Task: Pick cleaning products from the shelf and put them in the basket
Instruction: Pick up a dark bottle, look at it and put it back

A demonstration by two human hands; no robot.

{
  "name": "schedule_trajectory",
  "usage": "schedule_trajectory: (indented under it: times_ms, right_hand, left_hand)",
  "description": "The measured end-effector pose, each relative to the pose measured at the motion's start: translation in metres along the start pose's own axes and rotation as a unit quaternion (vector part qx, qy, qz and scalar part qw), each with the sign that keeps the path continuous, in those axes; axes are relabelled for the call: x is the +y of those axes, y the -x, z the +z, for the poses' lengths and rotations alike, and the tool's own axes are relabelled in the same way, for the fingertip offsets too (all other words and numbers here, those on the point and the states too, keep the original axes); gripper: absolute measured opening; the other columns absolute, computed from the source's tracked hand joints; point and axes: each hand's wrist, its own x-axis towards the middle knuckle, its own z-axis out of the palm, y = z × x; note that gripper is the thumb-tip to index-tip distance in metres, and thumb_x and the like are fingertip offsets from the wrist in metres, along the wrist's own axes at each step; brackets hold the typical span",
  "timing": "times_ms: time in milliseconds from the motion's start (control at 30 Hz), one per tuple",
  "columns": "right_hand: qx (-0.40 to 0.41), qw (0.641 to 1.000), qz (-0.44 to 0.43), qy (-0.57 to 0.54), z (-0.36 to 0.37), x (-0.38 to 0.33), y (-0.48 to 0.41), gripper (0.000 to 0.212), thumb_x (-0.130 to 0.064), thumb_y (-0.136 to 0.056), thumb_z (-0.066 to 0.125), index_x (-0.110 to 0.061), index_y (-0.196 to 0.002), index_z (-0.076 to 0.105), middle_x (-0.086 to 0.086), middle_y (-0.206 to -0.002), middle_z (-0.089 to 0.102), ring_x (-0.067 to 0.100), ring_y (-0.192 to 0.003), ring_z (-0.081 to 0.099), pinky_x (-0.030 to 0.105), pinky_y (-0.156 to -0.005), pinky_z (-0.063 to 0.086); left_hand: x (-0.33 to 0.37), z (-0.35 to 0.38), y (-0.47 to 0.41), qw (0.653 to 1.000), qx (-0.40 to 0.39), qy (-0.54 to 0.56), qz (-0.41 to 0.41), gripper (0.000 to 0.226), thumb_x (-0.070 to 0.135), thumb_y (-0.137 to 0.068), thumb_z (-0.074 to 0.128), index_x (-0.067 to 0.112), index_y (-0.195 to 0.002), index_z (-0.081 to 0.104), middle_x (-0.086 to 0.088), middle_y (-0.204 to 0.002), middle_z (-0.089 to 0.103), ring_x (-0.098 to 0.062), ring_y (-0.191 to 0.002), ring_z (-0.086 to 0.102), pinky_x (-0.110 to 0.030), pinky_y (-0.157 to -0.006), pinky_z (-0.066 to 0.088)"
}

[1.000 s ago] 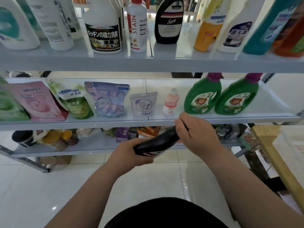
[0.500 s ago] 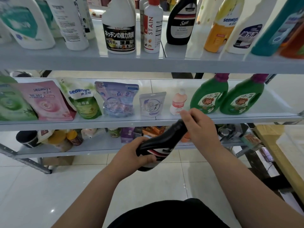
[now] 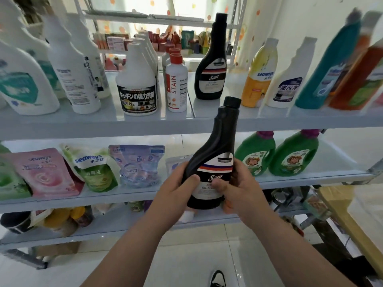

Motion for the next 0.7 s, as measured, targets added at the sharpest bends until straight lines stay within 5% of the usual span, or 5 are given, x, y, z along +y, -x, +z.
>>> schedule_trajectory:
  times_ms: [100, 233, 367, 467, 700]
  right_hand:
    - [0.021, 0.998, -0.05, 0.006, -0.013, -0.023, -0.036, 0.054, -0.035, -0.074, 0.087, -0.033, -0.121, 0.06, -0.011, -0.114, 0.076, 0.006, -0.106, 0.071, 0.017, -0.081, 0.057]
    - [0.039, 0.993, -0.107, 0.034, -0.033, -0.059, -0.092, 0.058, -0.035, -0.073, 0.088, -0.038, -0.121, 0.057, -0.016, -0.117, 0.074, 0.002, -0.11, 0.068, 0.016, -0.084, 0.056]
    - [0.049, 0.988, -0.134, 0.049, -0.052, -0.076, -0.151, 0.057, -0.025, -0.079, 0.083, -0.035, -0.128, 0.056, -0.015, -0.12, 0.073, 0.0, -0.113, 0.067, 0.013, -0.084, 0.055]
    - [0.055, 0.986, -0.139, 0.067, -0.062, -0.076, -0.188, 0.058, -0.013, -0.088, 0.08, -0.02, -0.139, 0.054, -0.008, -0.125, 0.071, 0.003, -0.114, 0.067, 0.02, -0.09, 0.058]
    - [0.057, 0.987, -0.122, 0.092, -0.065, -0.062, -0.23, 0.053, -0.02, -0.088, 0.081, -0.035, -0.13, 0.053, -0.028, -0.111, 0.07, -0.01, -0.102, 0.067, 0.013, -0.078, 0.055]
  left_hand:
    - [0.03, 0.0, -0.03, 0.996, 0.029, -0.071, 0.052, 0.029, 0.048, -0.092, 0.05, 0.074, -0.103, 0.056, 0.035, -0.105, 0.068, 0.013, -0.098, 0.064, -0.008, -0.074, 0.052]
    - [0.043, -0.014, -0.075, 0.972, 0.104, -0.182, 0.107, 0.041, 0.056, -0.088, 0.049, 0.048, -0.128, 0.054, 0.02, -0.122, 0.064, 0.001, -0.114, 0.06, -0.03, -0.094, 0.055]
    - [0.033, -0.026, -0.113, 0.849, 0.14, -0.479, 0.173, 0.059, 0.03, -0.095, 0.065, 0.016, -0.149, 0.047, -0.009, -0.145, 0.05, -0.026, -0.136, 0.042, -0.042, -0.116, 0.034]
    - [0.02, -0.023, -0.129, 0.763, 0.117, -0.615, 0.161, 0.066, 0.032, -0.089, 0.068, 0.012, -0.149, 0.048, -0.014, -0.146, 0.051, -0.035, -0.138, 0.043, -0.056, -0.12, 0.028]
    - [-0.011, -0.024, -0.139, 0.714, 0.168, -0.649, 0.202, 0.079, 0.023, -0.068, 0.08, 0.009, -0.143, 0.057, -0.017, -0.137, 0.06, -0.041, -0.129, 0.055, -0.063, -0.114, 0.037]
